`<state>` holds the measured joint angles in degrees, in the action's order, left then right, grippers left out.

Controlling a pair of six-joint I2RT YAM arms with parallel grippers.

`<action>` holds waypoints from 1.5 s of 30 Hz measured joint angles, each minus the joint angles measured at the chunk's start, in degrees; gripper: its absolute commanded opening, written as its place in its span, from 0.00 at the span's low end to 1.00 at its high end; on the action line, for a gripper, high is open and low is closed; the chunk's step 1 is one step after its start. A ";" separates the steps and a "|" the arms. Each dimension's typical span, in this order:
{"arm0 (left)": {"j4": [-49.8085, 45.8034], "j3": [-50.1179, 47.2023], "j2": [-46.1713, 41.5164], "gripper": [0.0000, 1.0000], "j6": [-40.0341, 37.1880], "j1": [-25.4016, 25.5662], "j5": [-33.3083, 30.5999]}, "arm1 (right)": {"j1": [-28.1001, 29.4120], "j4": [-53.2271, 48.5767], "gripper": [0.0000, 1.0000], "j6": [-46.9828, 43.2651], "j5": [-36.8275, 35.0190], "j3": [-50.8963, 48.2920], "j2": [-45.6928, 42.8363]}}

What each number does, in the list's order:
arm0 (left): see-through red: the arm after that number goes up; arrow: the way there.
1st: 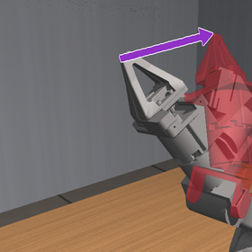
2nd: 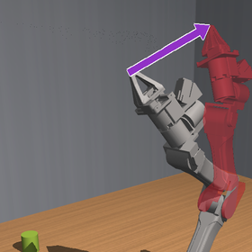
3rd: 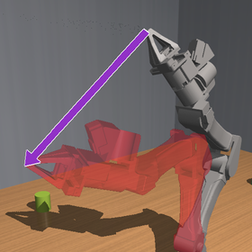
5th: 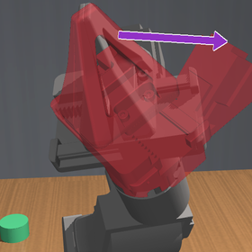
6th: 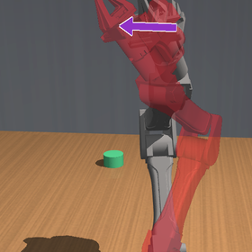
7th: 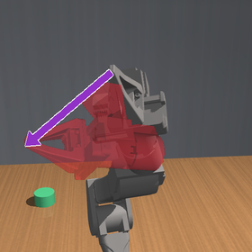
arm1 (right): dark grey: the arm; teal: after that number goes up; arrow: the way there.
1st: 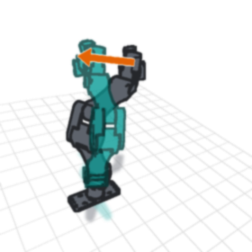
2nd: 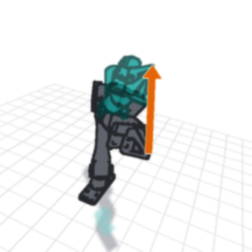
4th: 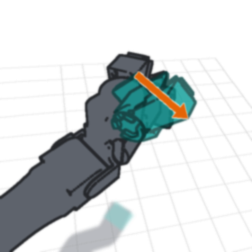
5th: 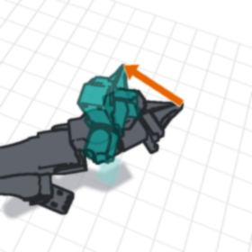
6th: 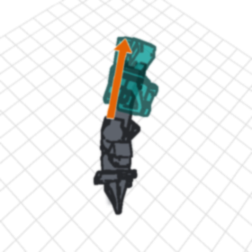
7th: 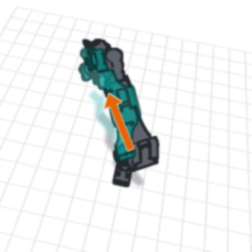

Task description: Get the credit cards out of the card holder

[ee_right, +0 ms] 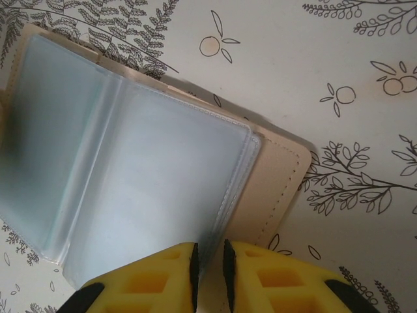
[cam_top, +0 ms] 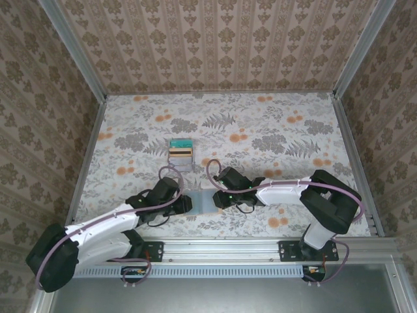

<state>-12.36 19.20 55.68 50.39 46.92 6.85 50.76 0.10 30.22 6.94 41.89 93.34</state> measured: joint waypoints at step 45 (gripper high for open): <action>15.04 1.03 7.08 0.62 0.59 4.81 5.64 | -0.55 0.55 0.25 1.40 -3.48 -5.25 -6.71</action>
<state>2.68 20.23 62.76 50.98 51.72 12.49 50.22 0.64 31.62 3.46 36.64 86.63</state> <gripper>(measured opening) 0.624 0.250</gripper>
